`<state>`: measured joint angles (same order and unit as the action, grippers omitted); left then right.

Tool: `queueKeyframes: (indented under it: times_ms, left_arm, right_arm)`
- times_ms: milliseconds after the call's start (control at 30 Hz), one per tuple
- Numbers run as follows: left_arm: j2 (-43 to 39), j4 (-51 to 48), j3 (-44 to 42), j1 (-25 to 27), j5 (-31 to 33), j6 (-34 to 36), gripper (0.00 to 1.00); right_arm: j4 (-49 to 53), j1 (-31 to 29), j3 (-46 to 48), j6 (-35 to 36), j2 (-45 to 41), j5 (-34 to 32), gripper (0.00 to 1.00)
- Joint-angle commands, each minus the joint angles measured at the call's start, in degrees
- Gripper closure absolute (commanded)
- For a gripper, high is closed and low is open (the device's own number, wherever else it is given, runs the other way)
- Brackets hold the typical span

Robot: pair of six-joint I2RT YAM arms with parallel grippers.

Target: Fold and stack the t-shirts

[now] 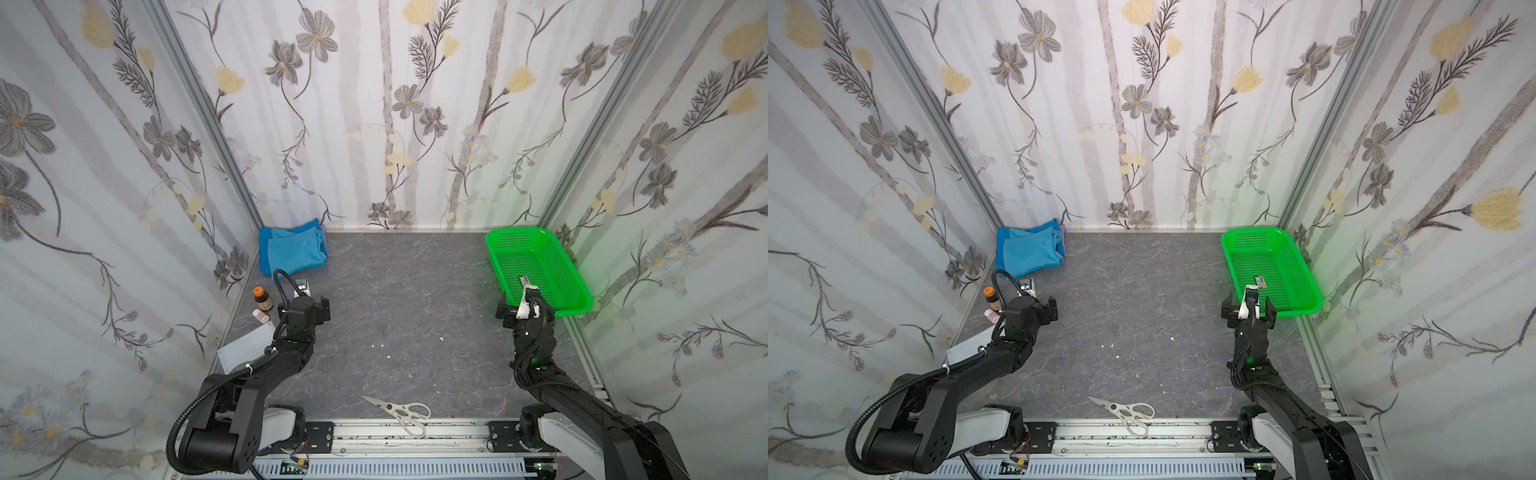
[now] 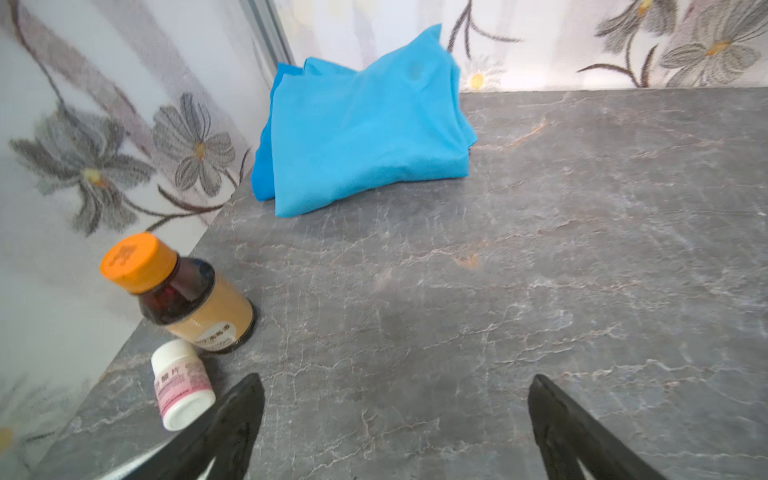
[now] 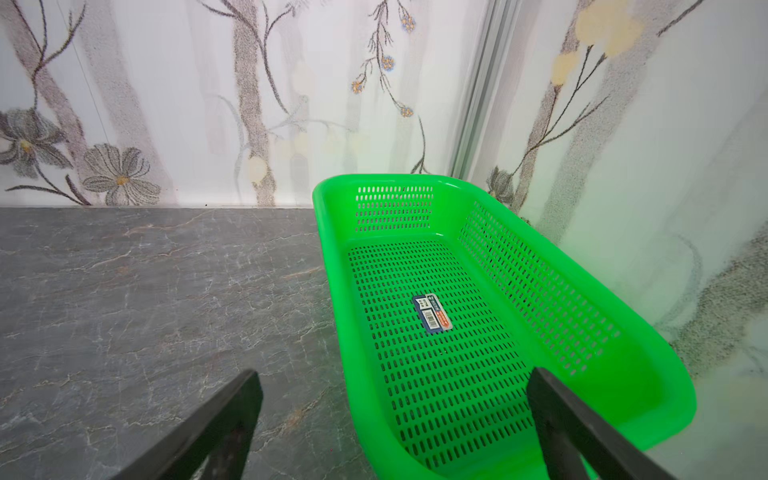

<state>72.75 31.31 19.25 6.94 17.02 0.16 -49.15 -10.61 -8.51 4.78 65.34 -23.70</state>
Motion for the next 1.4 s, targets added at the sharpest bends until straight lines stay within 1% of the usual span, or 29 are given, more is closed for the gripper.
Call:
queueKeyframes:
  times_ms: [0,67,100,133,200,267,300,367,433,467,500,533,567,600,667,700,733,767,833,900,1367]
  left_arm:
    - [-0.2,11.2,-2.1,-2.3,-6.8,-2.2,0.00]
    - [1.3,13.3,-2.2,-3.4,-8.1,-2.8,0.00]
    - [1.8,12.7,-1.6,-4.1,-10.1,-2.8,0.00]
    - [3.0,13.3,-0.9,-4.7,-11.9,-2.7,0.00]
    - [4.5,12.0,0.8,-5.7,-13.5,-2.4,0.00]
    - [5.5,13.7,0.9,-7.0,-16.1,-1.9,0.00]
    - [6.4,15.9,0.2,-7.5,-16.8,-1.9,0.00]
    - [10.1,24.7,-2.4,-8.0,-18.2,-1.5,0.00]
    - [13.8,28.8,-2.7,-8.2,-19.2,-1.4,0.00]
    - [16.2,30.1,-2.4,-8.4,-20.9,-1.0,0.00]
    - [17.8,32.2,-2.1,-8.6,-22.7,-0.6,0.00]
    - [17.0,28.7,-1.1,-8.8,-23.3,-0.6,0.00]
    - [16.5,25.1,0.3,-8.8,-22.5,-0.8,0.00]
    - [17.2,25.8,0.7,-8.8,-22.5,-0.8,0.00]
    - [16.8,23.6,1.2,-8.8,-22.4,-0.8,0.00]
    - [17.2,24.9,1.1,-8.8,-22.2,-0.9,0.00]
    - [16.8,23.6,1.3,-8.8,-22.0,-1.0,0.00]
    - [16.9,23.1,1.8,-8.8,-21.3,-1.2,0.00]
    - [16.8,19.9,3.4,-8.8,-20.3,-1.6,0.00]
    - [16.9,19.6,3.7,-8.0,-19.4,-0.8,0.00]
    - [17.0,19.3,3.8,-7.6,-18.8,-0.7,0.00]
  right_arm:
    - [-12.6,0.9,1.7,-1.3,2.2,4.6,0.00]
    - [-14.2,1.2,1.5,-1.1,5.2,3.2,0.00]
    - [-14.9,1.2,1.3,-1.0,5.8,2.8,0.00]
    - [-15.3,1.3,1.5,-1.3,5.6,3.6,0.00]
    - [-19.8,1.7,2.4,-1.9,6.6,5.5,0.00]
    - [-23.2,1.6,2.6,-1.3,8.6,5.8,0.00]
    - [-23.8,1.8,2.6,-1.4,9.2,6.1,0.00]
    - [-28.0,2.2,2.8,-1.0,12.5,7.6,0.00]
    - [-34.0,2.3,3.1,-0.6,16.7,6.6,0.00]
    - [-33.7,2.7,2.9,-1.7,17.1,5.4,0.00]
    - [-32.0,3.6,3.0,-2.6,16.3,6.4,0.00]
    - [-31.0,4.5,2.9,-3.8,15.9,8.2,0.00]
    - [-32.4,5.8,3.0,-4.5,16.8,9.3,0.00]
    - [-33.7,6.3,3.0,-5.0,18.2,9.8,0.00]
    - [-36.9,6.6,2.0,-5.4,22.2,7.9,0.00]
    - [-34.1,6.5,1.9,-5.8,21.2,7.6,0.00]
    - [-31.2,6.6,1.1,-6.3,20.1,7.0,0.00]
    - [-30.4,6.6,0.5,-6.8,20.2,6.3,0.00]
    - [-32.4,6.7,0.2,-6.8,21.7,5.8,0.00]
    - [-30.5,6.9,-0.1,-7.1,21.0,5.8,0.00]
    - [-30.8,7.1,-0.2,-7.2,21.2,6.3,0.00]
